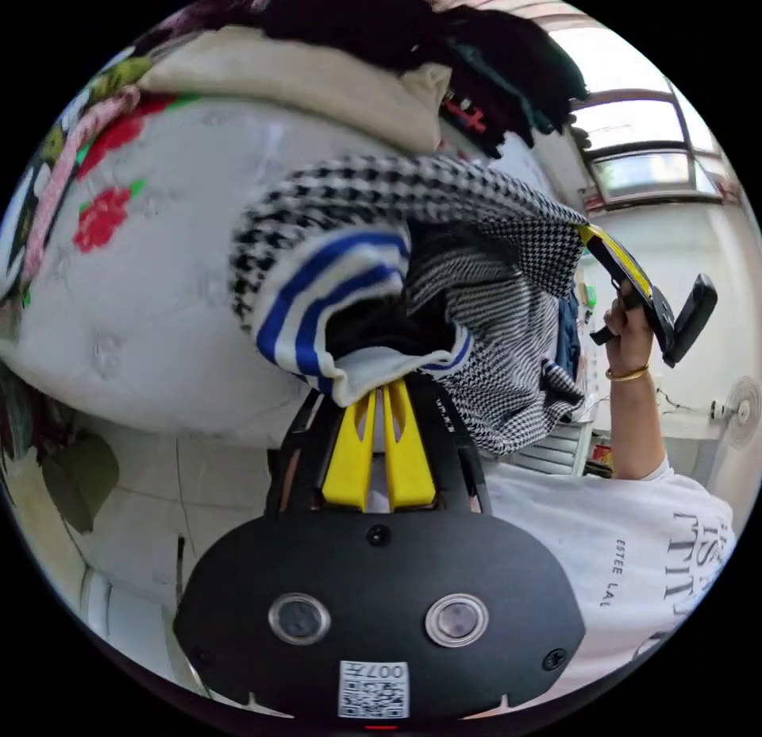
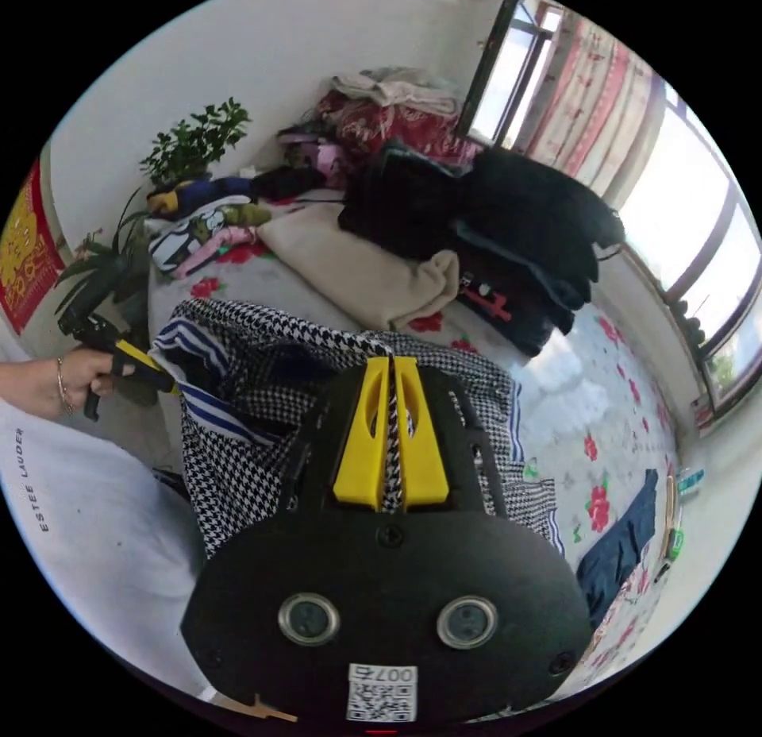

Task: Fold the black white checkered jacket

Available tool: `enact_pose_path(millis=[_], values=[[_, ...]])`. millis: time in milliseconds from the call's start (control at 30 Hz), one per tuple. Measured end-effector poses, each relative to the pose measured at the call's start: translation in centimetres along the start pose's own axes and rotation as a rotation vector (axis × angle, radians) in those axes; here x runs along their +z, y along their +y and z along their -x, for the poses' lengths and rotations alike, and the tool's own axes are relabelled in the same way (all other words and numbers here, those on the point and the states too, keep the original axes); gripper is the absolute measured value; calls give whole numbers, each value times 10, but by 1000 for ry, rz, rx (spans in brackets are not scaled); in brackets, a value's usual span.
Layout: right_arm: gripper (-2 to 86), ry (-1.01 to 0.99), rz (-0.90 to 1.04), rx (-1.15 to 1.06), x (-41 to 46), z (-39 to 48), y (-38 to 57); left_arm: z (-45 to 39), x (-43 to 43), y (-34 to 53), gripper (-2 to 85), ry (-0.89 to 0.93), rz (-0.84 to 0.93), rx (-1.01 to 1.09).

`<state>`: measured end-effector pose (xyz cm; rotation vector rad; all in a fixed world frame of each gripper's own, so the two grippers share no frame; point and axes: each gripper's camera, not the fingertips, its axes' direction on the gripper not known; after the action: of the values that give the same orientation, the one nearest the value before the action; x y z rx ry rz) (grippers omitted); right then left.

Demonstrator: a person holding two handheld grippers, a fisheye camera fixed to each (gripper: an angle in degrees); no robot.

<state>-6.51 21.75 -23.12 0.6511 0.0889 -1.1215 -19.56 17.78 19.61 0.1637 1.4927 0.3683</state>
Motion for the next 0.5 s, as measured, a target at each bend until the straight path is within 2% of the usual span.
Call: enact_pose_path(millis=[133, 267, 400, 500], values=[[-1, 175, -329, 181, -152, -42, 34, -57, -82, 19, -9, -110, -249, 239], [-2, 354, -631, 326, -296, -48, 100, -145, -175, 76, -10, -339, -583, 516], [-2, 523, -851, 359, -402, -27, 160, -208, -239, 155, -10, -460, -958, 652], [-2, 602, -981, 270, -468, -1, 191, -241, -274, 208, -10, -482, -1199, 727]])
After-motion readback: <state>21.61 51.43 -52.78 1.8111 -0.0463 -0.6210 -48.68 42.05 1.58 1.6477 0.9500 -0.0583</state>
